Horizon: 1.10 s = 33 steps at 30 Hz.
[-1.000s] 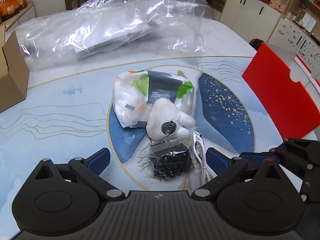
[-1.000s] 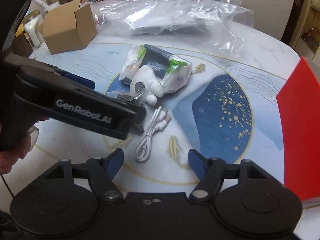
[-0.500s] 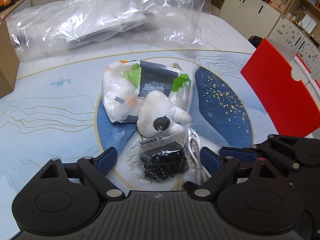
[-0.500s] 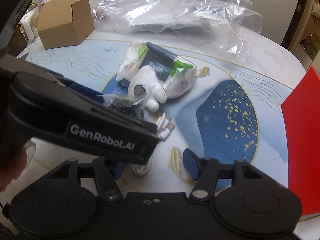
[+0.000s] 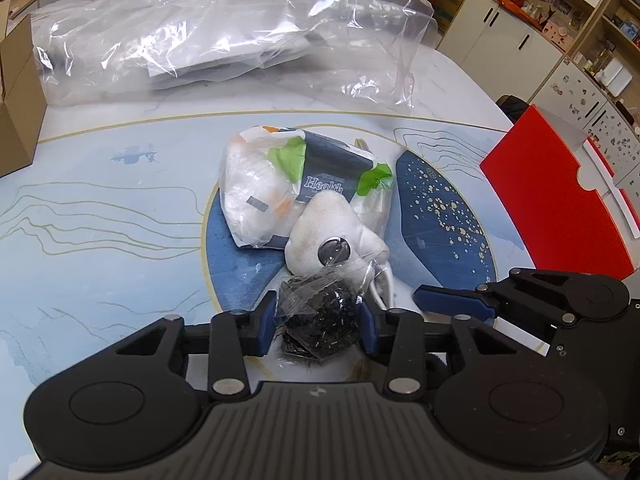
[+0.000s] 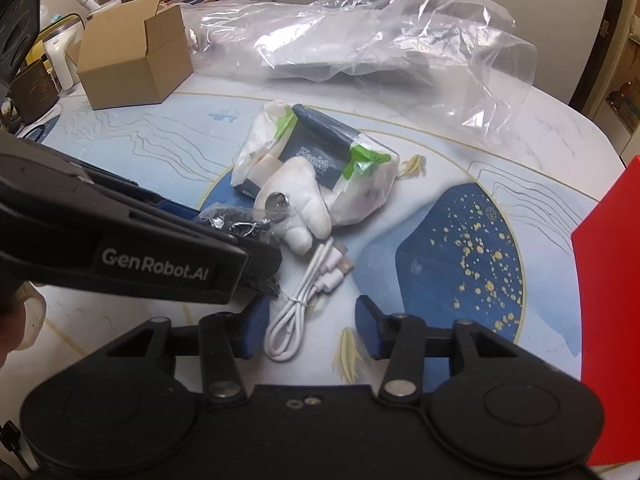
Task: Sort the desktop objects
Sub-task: 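Grasp the clear bag of black clips with the left tool while the right tool grasps the white USB cable, then lift the clip bag and white cable and carry both over the shoebox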
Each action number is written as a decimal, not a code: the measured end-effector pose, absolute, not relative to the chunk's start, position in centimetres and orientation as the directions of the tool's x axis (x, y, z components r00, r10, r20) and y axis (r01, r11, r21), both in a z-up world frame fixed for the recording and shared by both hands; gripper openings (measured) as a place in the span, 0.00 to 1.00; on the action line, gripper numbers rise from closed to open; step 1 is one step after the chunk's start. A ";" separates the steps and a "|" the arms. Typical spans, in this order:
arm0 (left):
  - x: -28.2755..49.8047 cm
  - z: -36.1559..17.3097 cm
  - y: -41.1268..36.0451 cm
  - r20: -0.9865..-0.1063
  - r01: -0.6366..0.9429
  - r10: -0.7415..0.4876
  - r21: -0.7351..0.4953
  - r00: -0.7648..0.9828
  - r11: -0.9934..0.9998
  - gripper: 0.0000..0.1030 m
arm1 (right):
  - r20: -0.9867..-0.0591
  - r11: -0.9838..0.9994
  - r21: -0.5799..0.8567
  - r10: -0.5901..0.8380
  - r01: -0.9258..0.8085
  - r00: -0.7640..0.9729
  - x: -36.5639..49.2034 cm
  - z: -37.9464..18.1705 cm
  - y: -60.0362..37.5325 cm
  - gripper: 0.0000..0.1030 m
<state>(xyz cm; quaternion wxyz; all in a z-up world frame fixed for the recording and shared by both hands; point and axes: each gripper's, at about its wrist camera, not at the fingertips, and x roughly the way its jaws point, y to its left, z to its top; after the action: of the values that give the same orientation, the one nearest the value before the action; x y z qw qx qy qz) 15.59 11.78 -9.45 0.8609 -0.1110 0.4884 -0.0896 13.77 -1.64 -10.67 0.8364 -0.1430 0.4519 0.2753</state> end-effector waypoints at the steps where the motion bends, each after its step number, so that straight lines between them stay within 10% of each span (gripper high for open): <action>1: 15.6 -9.5 11.9 -0.820 0.045 -0.266 -0.283 0.506 0.958 0.35 | -0.834 0.807 0.009 0.332 -0.591 0.440 13.8 -10.6 -1.6 0.41; 7: 15.1 -9.4 12.2 -0.822 0.032 -0.272 -0.296 0.500 0.955 0.33 | -0.837 0.796 0.005 0.334 -0.605 0.433 13.9 -10.4 -1.9 0.17; 33: 11.9 -6.2 8.9 -0.803 0.101 -0.370 -0.367 0.468 0.925 0.32 | -0.811 0.872 0.206 0.406 -0.445 0.421 10.9 -5.3 -10.4 0.15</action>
<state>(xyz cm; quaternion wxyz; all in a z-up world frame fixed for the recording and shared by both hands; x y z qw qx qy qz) 11.91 8.88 -6.17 0.8460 -0.1352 0.4966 -0.1391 10.90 -10.37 -5.28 0.8426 -0.0204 0.4752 0.2525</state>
